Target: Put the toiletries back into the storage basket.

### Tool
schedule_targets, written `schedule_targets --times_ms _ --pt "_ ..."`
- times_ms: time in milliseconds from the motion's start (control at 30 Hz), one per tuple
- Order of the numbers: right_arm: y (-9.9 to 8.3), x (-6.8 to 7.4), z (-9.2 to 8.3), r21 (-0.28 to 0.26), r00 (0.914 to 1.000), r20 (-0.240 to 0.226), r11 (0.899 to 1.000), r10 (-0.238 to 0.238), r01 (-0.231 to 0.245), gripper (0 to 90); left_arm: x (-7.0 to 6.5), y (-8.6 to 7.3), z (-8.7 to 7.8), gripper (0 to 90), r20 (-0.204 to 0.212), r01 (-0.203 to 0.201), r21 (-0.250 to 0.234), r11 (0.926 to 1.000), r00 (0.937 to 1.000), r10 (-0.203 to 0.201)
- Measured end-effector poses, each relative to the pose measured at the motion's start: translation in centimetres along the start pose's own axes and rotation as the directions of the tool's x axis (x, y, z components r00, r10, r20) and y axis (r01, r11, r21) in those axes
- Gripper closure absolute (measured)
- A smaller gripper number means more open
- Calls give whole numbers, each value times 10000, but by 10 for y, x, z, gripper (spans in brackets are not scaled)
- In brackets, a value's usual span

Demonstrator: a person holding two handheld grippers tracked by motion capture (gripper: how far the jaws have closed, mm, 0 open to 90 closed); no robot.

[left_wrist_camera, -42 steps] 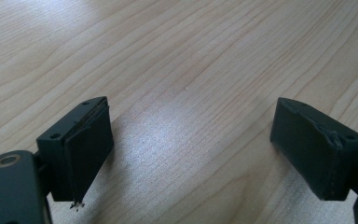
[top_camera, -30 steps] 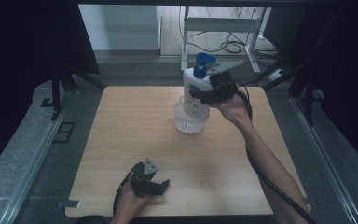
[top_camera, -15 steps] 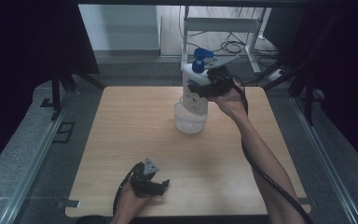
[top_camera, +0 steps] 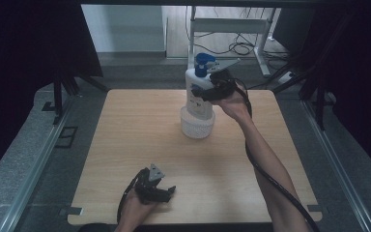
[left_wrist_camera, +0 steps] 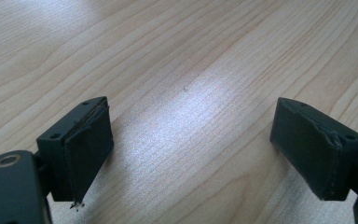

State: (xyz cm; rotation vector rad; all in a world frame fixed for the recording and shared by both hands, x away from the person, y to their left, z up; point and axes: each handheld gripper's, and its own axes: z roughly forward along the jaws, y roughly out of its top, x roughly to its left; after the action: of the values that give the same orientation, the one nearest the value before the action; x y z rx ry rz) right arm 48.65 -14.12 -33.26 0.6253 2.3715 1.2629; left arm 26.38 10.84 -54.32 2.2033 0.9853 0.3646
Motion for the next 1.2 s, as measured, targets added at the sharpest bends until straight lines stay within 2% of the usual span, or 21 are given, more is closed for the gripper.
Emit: schedule_targets --times_ms 400,633,1200 --pt "-9 -9 15 206 9961 -851 9995 -240 259 376 0 0 0 124 -10 33 16 10000 10000 -33" --pt "-15 -12 24 459 9933 -1128 9984 -268 321 376 0 0 0 124 -14 43 9 10000 10000 -43" --pt "-32 -19 41 589 9841 -1742 9972 -348 457 376 0 0 0 124 -13 56 4 10000 10000 -56"
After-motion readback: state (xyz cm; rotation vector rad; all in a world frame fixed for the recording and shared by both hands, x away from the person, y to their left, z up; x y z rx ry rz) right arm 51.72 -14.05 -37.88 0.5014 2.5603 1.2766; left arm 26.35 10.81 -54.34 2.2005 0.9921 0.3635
